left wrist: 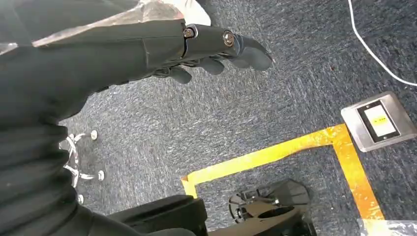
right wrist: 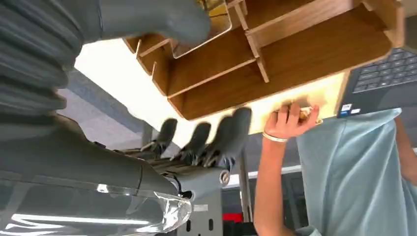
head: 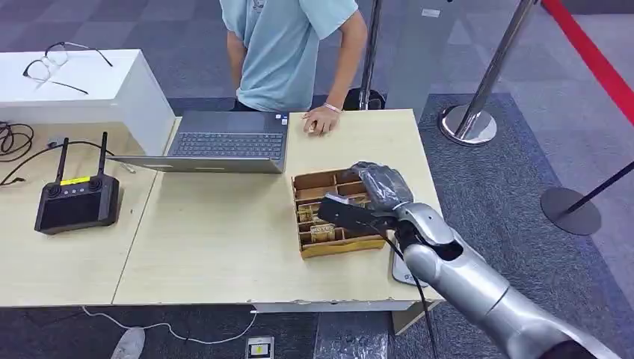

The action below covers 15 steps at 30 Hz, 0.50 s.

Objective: Pass the card to the sensor for recognition and then transmit it.

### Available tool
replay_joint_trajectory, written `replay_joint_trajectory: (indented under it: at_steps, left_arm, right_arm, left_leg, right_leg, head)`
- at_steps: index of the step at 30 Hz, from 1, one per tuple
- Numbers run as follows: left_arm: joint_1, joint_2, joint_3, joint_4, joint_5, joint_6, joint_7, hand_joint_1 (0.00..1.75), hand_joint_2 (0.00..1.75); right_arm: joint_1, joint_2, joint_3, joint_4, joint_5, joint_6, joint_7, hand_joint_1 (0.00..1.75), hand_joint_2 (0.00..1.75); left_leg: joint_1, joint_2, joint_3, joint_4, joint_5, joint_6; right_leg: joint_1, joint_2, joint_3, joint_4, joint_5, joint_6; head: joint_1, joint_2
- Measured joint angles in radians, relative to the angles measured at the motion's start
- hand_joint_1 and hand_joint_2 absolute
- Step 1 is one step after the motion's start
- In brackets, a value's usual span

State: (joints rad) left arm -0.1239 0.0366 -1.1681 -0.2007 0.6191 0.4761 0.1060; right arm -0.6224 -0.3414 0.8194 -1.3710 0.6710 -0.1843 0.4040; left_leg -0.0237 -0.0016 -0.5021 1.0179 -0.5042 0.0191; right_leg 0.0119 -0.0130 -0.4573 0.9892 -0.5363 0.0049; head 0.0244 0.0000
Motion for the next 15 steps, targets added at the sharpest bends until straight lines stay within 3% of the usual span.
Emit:
replay_joint_trajectory:
  at_steps: [5,9,15]
  left_arm:
    - [0.0,0.0,0.0,0.0,0.0,0.0,-0.001,0.0,1.75]
    - [0.0,0.0,0.0,0.0,0.002,0.001,-0.001,0.0,1.75]
    - [0.0,0.0,0.0,0.0,0.003,0.0,0.002,0.0,1.75]
  right_arm:
    - [0.001,0.001,0.008,0.022,-0.002,-0.002,-0.001,0.56,1.75]
    - [0.001,0.005,0.019,0.039,-0.002,-0.005,-0.002,0.73,1.75]
    - [0.005,0.01,0.026,0.059,-0.003,-0.009,-0.006,0.66,1.75]
  left_leg:
    - [0.0,0.0,0.0,0.0,0.0,0.0]
    - [0.0,0.0,0.0,0.0,0.0,0.0]
    - [0.0,0.0,0.0,0.0,0.0,0.0]
  right_leg:
    - [0.0,0.0,0.0,0.0,0.0,0.0]
    - [0.0,0.0,0.0,0.0,0.0,0.0]
    - [0.0,0.0,0.0,0.0,0.0,0.0]
  head:
    - [0.0,0.0]
    - [0.0,0.0]
    - [0.0,0.0]
